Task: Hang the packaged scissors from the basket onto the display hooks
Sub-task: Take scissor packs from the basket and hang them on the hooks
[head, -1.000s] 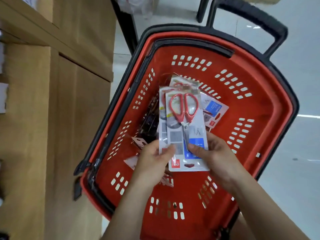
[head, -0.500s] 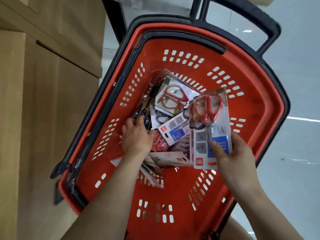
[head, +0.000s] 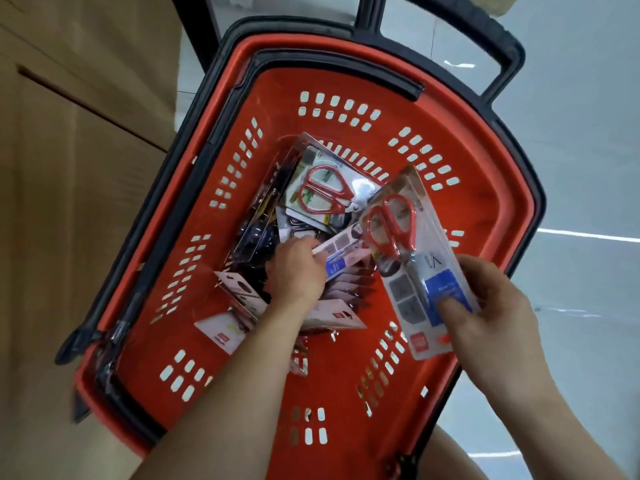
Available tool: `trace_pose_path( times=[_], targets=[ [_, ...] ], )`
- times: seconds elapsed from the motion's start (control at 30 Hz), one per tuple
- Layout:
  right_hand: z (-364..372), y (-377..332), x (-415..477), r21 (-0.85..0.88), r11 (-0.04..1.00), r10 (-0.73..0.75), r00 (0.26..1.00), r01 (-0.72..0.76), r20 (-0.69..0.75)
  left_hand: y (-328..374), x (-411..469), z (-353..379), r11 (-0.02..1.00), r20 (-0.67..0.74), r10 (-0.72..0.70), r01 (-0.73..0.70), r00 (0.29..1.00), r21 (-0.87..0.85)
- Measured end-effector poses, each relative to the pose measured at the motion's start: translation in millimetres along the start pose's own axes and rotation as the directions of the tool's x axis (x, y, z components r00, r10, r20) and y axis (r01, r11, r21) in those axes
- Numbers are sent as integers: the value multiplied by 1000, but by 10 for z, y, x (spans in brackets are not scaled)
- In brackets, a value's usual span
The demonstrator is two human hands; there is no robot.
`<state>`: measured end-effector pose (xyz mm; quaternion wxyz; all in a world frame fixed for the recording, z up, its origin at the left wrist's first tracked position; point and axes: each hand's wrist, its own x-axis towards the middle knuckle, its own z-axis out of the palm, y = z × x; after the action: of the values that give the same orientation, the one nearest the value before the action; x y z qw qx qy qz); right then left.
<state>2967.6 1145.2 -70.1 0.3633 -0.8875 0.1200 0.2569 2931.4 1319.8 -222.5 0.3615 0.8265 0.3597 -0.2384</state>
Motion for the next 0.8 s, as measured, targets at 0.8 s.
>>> trace_pose_path(
  times=[0.8],
  targets=[
    [-2313, -3467, -1776, 21, 636, -713, 577, 772, 398, 1939, -3824, -4138, 846, -146, 525, -533, 838, -23]
  ],
)
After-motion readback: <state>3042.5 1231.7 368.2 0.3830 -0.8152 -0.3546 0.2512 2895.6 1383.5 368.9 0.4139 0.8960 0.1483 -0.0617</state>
